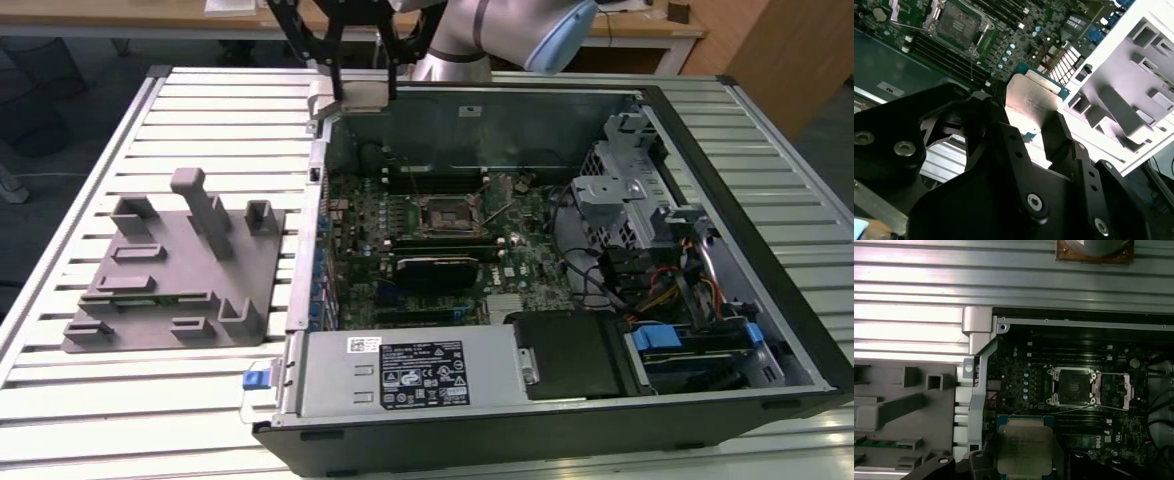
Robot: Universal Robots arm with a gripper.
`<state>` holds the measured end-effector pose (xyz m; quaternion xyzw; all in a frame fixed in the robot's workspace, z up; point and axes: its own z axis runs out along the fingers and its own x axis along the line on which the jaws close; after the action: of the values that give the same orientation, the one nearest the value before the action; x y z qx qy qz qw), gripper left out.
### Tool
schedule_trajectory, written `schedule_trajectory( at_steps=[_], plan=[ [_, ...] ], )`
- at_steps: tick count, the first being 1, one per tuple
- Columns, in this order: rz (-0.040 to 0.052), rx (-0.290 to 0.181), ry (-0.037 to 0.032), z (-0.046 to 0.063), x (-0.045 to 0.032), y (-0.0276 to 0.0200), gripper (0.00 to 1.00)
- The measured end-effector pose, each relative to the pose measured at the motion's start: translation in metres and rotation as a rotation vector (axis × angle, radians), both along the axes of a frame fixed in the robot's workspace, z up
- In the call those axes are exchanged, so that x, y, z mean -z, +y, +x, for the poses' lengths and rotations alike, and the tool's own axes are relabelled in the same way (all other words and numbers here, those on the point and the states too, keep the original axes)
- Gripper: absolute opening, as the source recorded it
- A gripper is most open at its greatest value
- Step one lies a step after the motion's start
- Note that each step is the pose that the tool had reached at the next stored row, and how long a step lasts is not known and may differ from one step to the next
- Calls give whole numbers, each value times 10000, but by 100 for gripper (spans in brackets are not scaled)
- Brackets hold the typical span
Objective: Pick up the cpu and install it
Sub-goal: 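Pick up the cpu and move it towards the insertion slot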
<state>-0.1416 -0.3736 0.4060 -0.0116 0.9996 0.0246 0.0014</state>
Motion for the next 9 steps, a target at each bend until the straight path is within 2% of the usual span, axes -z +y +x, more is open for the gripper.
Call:
schedule_trajectory(
  at_steps=[9],
  plan=[
    [0, 0, 0, 177, 16, 3, 53]
  ],
)
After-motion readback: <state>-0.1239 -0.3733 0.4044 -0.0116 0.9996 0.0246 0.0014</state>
